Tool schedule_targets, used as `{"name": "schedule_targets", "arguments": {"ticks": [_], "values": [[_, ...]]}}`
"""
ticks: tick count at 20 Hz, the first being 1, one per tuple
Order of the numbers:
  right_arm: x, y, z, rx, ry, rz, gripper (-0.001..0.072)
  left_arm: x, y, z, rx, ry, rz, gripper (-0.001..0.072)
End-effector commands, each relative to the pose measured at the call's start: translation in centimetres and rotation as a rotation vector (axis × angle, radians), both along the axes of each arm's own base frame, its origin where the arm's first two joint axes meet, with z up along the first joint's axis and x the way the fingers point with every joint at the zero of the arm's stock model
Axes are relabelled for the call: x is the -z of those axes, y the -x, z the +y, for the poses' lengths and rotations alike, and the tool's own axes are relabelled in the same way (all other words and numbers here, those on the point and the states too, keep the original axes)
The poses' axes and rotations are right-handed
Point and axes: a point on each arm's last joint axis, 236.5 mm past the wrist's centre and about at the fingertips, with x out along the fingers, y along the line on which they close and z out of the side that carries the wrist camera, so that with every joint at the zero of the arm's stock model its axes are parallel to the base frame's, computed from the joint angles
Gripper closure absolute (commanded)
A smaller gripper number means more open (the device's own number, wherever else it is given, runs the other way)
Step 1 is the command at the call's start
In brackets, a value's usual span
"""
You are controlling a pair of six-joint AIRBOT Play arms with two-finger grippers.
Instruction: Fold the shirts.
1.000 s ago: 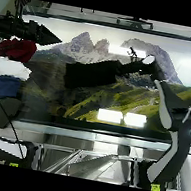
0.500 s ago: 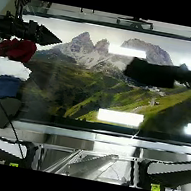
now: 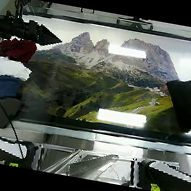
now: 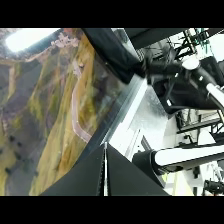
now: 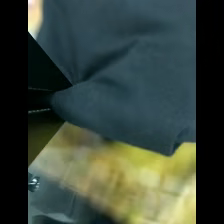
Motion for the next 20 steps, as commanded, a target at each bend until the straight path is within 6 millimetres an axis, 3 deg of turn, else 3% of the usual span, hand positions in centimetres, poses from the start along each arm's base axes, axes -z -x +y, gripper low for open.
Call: {"name": "schedule_targets", "arguments": {"ticks": [1, 4, 5, 6, 7, 11, 13, 14, 15, 16, 18, 20], "values": [[2.7, 3.2, 0.1, 0.083, 0.029, 0.021, 0.0695, 0.0, 0.2, 0.0, 0.007, -0.001, 0.002, 0.0690], [0.8, 3.1, 1.0, 0.057, 0.022, 0.005, 0.0683, 0.0, 0.3, -0.2, 0.012, -0.001, 0.002, 0.0689], [-0.4, 3.1, 1.5, 0.041, 0.008, -0.003, 0.0556, 0.0, 0.4, -0.5, 0.019, -0.001, 0.002, 0.0690], [-1.8, 3.1, 2.0, 0.018, -0.008, -0.009, 0.0206, 0.0, 0.5, -0.9, 0.028, -0.001, 0.002, 0.0690], [-3.5, 3.1, 2.4, -0.012, -0.015, -0.017, 0.0013, 0.0, 0.7, -1.2, 0.037, -0.001, 0.002, 0.0690], [-10.8, 3.3, 3.3, -0.065, 0.004, -0.061, 0.0017, 0.1, 1.8, -3.3, 0.096, -0.003, 0.006, 0.0691], [-14.7, 2.2, 4.9, -0.111, 0.019, -0.128, 0.0031, 0.0, 2.1, -3.7, 0.106, -0.004, 0.009, 0.0700], [-16.5, 1.0, 6.1, -0.132, 0.018, -0.190, 0.0220, -0.3, 2.1, -3.7, 0.099, -0.003, 0.009, 0.0700], [-18.4, -0.4, 7.9, -0.178, 0.022, -0.262, 0.0549, -0.7, 2.1, -3.7, 0.086, -0.004, -0.001, 0.0700], [-19.9, -1.8, 9.7, -0.238, 0.032, -0.318, 0.0690, -0.9, 2.0, -3.6, 0.078, -0.011, -0.010, 0.0700], [-22.2, -3.8, 15.0, -0.395, 0.043, -0.379, 0.0692, -1.0, 2.2, -3.0, 0.058, -0.035, -0.022, 0.0701], [-23.6, -4.5, 21.3, -0.582, 0.050, -0.412, 0.0692, -0.8, 3.0, -3.1, 0.012, -0.027, -0.026, 0.0701]]}}
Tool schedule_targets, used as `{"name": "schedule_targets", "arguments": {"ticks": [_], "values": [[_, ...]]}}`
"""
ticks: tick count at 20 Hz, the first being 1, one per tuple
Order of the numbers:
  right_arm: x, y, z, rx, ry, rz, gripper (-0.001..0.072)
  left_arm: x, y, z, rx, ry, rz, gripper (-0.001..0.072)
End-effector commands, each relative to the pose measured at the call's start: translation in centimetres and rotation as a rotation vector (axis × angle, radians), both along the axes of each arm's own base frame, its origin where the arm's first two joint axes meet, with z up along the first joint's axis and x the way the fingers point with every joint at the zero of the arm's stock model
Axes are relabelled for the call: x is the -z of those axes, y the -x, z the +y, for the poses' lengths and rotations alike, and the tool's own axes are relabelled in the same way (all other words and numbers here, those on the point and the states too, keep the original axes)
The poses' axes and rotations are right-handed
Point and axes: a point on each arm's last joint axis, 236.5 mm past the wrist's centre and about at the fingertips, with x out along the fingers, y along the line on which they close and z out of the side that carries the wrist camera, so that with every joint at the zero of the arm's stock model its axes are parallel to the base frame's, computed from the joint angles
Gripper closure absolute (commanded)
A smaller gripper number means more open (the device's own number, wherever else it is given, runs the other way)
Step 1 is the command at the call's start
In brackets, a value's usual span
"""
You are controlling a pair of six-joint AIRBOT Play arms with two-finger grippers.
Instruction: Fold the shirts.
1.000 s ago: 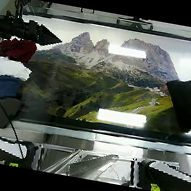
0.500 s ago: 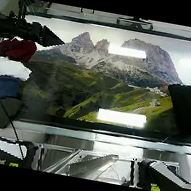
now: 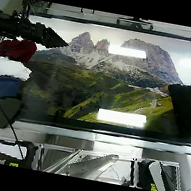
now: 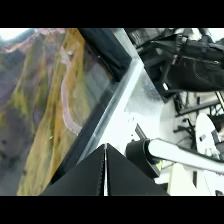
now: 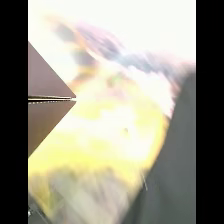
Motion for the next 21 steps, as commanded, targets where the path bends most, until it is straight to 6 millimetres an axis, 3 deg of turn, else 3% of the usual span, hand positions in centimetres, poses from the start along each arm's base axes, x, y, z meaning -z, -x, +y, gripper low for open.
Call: {"name": "schedule_targets", "arguments": {"ticks": [1, 4, 5, 7, 9, 11, 14, 21], "values": [[-3.4, -1.0, 11.3, -0.326, 0.030, -0.101, 0.0692, 0.6, 1.4, 0.0, -0.071, -0.001, -0.004, 0.0701], [-2.1, 1.9, 20.4, -0.586, 0.041, -0.117, 0.0692, 4.0, 7.5, -1.3, -0.073, 0.004, 0.077, 0.0701], [-1.0, 3.0, 22.4, -0.637, 0.044, -0.109, 0.0692, 5.4, 9.5, -1.6, -0.085, 0.005, 0.109, 0.0701], [0.4, 4.2, 24.4, -0.679, 0.035, -0.105, 0.0692, 7.9, 12.8, -1.9, -0.114, 0.005, 0.169, 0.0699], [0.9, 4.5, 25.2, -0.709, 0.028, -0.098, 0.0692, 9.0, 15.3, -2.0, -0.113, 0.004, 0.193, 0.0698], [0.8, 4.5, 25.4, -0.712, 0.018, -0.103, 0.0692, 8.9, 16.6, -2.1, -0.114, 0.004, 0.174, 0.0698], [0.7, 5.4, 26.3, -0.741, -0.024, -0.088, 0.0692, 7.9, 17.2, -2.1, -0.120, 0.006, 0.128, 0.0698], [0.6, 5.4, 26.3, -0.740, -0.025, -0.090, 0.0692, 6.4, 18.3, -2.2, -0.124, 0.009, 0.063, 0.0698]]}}
